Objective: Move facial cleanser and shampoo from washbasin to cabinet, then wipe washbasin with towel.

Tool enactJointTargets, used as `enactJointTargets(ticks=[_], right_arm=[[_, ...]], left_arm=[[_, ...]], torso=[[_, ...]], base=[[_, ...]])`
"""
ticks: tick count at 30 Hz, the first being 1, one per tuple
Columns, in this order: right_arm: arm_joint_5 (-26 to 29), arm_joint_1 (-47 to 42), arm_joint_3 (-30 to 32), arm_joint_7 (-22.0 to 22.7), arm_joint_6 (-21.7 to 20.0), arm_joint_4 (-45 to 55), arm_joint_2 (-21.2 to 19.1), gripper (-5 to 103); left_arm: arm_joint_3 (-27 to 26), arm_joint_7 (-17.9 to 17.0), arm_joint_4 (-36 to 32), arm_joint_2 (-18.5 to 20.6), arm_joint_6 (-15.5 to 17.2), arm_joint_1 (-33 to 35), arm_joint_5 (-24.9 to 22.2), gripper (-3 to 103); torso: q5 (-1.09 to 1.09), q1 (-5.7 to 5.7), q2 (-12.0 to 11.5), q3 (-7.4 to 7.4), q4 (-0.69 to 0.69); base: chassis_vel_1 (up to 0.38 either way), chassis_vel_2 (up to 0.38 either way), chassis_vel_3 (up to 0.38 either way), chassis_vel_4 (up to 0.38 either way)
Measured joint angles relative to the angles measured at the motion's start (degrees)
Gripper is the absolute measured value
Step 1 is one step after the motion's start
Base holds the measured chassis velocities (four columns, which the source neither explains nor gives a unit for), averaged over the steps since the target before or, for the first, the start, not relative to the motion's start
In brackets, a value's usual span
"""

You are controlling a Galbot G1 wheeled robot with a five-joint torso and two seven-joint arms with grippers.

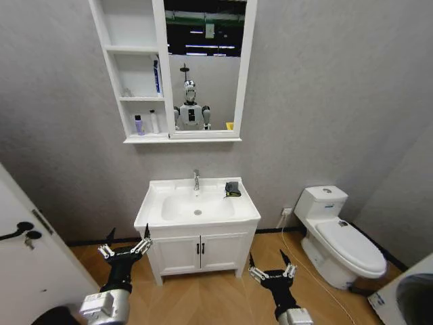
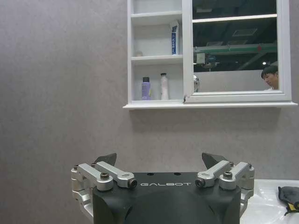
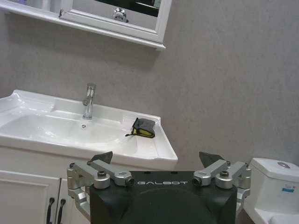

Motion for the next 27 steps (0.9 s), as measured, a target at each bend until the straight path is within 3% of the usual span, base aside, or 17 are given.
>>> enactJointTargets(ticks=[8, 17, 21, 27], right_arm=[[-0.1, -0.4, -0.9, 0.0, 0.1, -0.8, -0.1, 100], [-0.7, -0.3, -0.5, -1.8, 3.5, -2.2, -0.2, 100], [-0.9, -0.2, -0.3, -1.5, 3.5, -2.3, -0.2, 100], [-1.0, -0.1, -0.2, -1.4, 3.5, -2.3, -0.3, 100]], left_arm=[[-0.2, 0.0, -0.2, -0.6, -0.2, 0.2, -0.1, 100], [-0.7, -0.2, -0.4, -0.8, 0.0, 0.0, -0.4, 100], [-0.8, -0.2, -0.4, -0.9, 0.0, 0.2, -0.4, 100], [-0.8, -0.4, -0.7, -1.0, 0.3, 0.2, -0.4, 100]], torso=[[-0.02, 0.02, 0.0, 0.01, 0.01], [-0.01, -0.05, 0.0, -0.02, 0.02], [-0.01, -0.04, 0.0, -0.01, -0.03], [0.00, 0.10, 0.0, 0.04, 0.01]], base=[[0.359, -0.356, -0.354, 0.349], [0.313, -0.314, -0.323, 0.308], [0.081, -0.027, -0.144, 0.109], [-0.060, -0.011, 0.031, -0.001]])
